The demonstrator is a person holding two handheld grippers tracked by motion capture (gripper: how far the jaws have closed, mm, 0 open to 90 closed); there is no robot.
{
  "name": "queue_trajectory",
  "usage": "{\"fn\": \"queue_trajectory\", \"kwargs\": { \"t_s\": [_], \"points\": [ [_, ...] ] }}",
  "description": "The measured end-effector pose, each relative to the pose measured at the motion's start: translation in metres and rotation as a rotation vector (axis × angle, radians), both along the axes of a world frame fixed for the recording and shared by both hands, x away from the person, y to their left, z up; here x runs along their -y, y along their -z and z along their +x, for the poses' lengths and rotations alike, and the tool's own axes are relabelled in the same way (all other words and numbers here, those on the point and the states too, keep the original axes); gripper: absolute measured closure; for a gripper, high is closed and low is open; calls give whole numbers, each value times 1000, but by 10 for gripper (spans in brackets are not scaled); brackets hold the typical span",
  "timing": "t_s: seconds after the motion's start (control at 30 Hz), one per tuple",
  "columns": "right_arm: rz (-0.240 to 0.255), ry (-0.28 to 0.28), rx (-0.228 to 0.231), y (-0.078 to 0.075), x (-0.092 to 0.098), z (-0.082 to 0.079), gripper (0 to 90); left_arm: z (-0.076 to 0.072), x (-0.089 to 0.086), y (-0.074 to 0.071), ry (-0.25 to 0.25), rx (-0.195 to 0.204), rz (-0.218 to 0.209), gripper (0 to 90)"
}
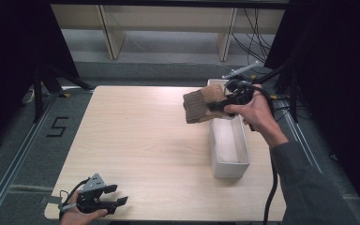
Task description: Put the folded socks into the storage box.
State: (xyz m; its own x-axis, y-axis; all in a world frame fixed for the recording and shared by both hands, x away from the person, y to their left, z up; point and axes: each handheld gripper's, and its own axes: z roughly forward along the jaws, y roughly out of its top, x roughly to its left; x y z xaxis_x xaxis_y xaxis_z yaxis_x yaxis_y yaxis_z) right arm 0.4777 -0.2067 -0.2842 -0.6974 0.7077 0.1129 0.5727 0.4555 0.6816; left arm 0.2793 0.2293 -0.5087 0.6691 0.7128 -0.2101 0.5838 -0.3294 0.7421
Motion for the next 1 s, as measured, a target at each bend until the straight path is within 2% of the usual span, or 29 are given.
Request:
{"fn": "queue_trajectory", "kwargs": {
  "t_s": [0.03, 0.1, 0.13, 0.17, 0.23, 0.27, 0.43, 0.47, 0.5, 0.53, 0.57, 0.6, 0.63, 0.67, 0.7, 0.73, 0.93, 0.97, 1.0],
  "points": [
    [1, 17, 4, -2, 7, 1, 591, 0, 0, -1, -3, -3, 6, 340],
    [-7, 53, 5, -5, 20, 3, 590, -1, 0, 0, -14, 2, -11, 340],
    [-22, 49, 29, -6, 27, 5, 590, 0, -1, 0, -7, 1, -3, 340],
    [-28, 52, 42, -6, 33, 7, 590, 0, 0, 1, -17, 1, -19, 340],
    [-42, 88, 27, -5, 42, 9, 591, 0, 1, 1, -17, -9, -10, 340],
    [-45, 101, 31, -3, 46, 10, 590, 0, -1, 1, -2, -7, 9, 340],
    [-82, 146, 14, 6, 63, 18, 590, -1, 1, 2, -27, -4, -11, 340],
    [-95, 139, 27, 8, 67, 21, 590, 0, -1, 1, -11, -3, -2, 340],
    [-95, 144, 29, 10, 69, 22, 589, 1, -1, 1, -13, -1, 2, 339],
    [-91, 157, 23, 13, 70, 24, 589, 1, 0, 2, -15, -3, -12, 335],
    [-111, 162, 23, 19, 72, 28, 589, 1, -1, 1, -7, -3, 1, 335],
    [-111, 162, 23, 19, 72, 28, 589, 1, 0, 1, -12, -1, 4, 335],
    [-115, 158, 28, 22, 72, 29, 589, 0, 1, 2, -21, -7, -8, 335],
    [-135, 150, 24, 24, 72, 31, 588, 1, -1, 2, -7, -6, 7, 335],
    [-137, 154, 29, 27, 71, 33, 588, 2, -1, 2, -7, -13, 7, 335],
    [-148, 161, 9, 31, 69, 36, 587, 1, -1, 2, -12, -13, 6, 334],
    [-179, 170, 5, 42, 66, 47, 587, 1, 0, 3, -28, -4, -9, 331],
    [-189, 178, 3, 43, 65, 49, 587, 1, -1, 3, -20, -9, -9, 331],
    [-219, 170, 18, 47, 66, 53, 587, 1, 0, 2, -21, -11, -7, 331]
  ]
}}
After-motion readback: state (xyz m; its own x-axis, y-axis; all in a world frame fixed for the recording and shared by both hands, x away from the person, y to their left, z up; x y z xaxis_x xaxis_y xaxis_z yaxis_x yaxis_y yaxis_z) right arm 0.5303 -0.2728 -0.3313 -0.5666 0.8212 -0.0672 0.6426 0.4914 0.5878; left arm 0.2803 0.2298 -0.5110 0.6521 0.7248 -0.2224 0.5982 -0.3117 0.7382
